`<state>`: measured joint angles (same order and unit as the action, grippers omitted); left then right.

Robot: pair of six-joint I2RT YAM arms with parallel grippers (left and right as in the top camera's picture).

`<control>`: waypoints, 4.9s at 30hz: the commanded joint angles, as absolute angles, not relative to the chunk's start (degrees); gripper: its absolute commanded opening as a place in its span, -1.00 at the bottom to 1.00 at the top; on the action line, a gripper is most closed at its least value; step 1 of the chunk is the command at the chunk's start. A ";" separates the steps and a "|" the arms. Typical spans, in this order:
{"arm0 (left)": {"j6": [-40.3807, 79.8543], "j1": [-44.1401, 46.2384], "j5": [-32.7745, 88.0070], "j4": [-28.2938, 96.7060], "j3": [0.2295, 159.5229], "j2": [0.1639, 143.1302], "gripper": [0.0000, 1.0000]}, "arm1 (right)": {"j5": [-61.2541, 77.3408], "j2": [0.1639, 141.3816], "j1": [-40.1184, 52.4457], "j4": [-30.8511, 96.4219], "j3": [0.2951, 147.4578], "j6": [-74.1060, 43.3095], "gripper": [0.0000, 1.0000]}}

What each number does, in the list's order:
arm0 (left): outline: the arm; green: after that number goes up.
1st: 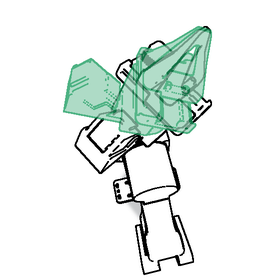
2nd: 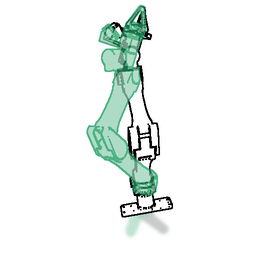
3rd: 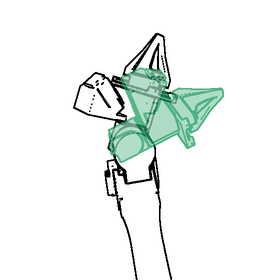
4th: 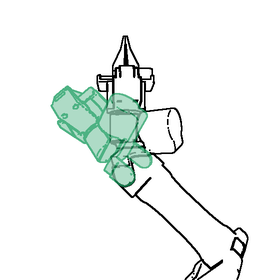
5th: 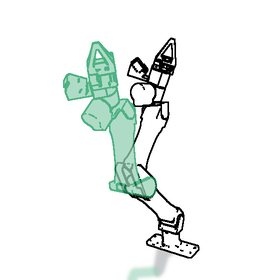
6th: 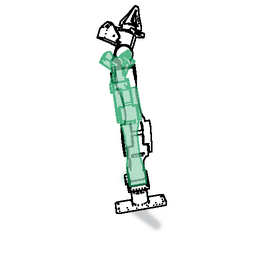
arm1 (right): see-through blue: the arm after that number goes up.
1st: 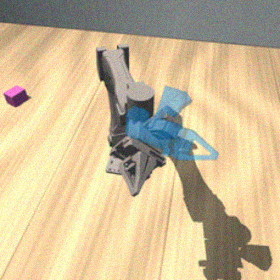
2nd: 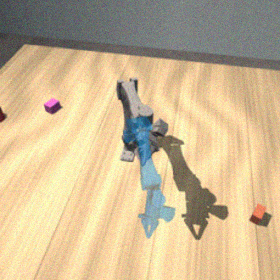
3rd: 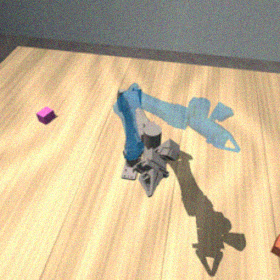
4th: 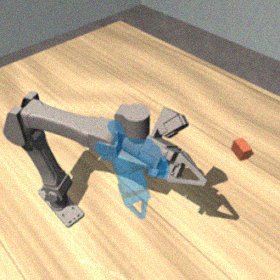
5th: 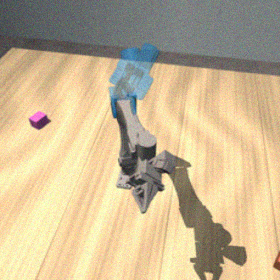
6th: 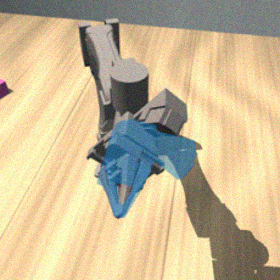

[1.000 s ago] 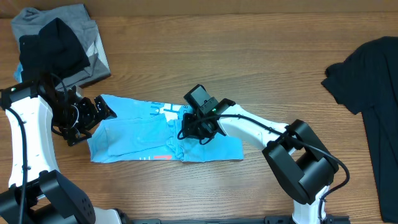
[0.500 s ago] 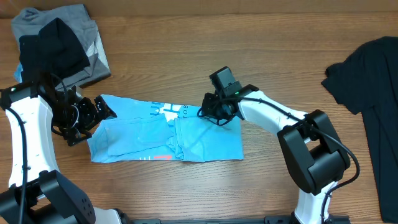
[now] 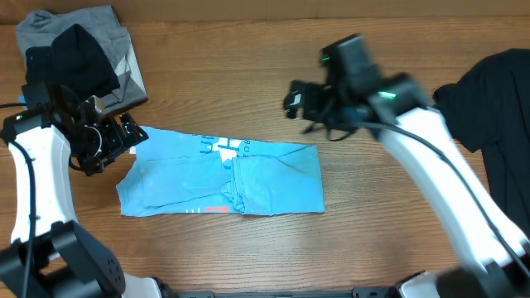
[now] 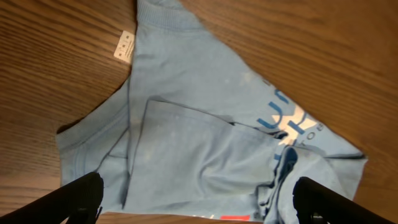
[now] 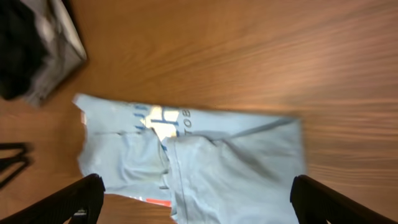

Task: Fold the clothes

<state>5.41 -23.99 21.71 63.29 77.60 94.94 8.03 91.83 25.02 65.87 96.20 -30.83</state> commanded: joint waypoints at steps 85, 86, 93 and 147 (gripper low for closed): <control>18.20 17.39 15.16 80.93 101.14 109.03 -0.92 | 25.82 101.93 24.05 30.30 51.16 -31.79 1.00; 18.63 18.68 15.55 80.03 101.14 109.03 -0.92 | 25.82 102.19 24.05 30.22 51.16 -31.77 1.00; 21.82 25.19 17.04 76.82 101.08 109.06 -0.87 | 25.80 102.19 24.05 30.04 51.16 -31.79 1.00; 23.81 3.18 1.69 81.41 94.45 108.62 0.21 | 14.94 95.59 38.68 52.53 74.96 -57.52 1.00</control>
<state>22.63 3.01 2.81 81.60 96.27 110.00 18.20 93.65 37.74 53.08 74.13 -52.93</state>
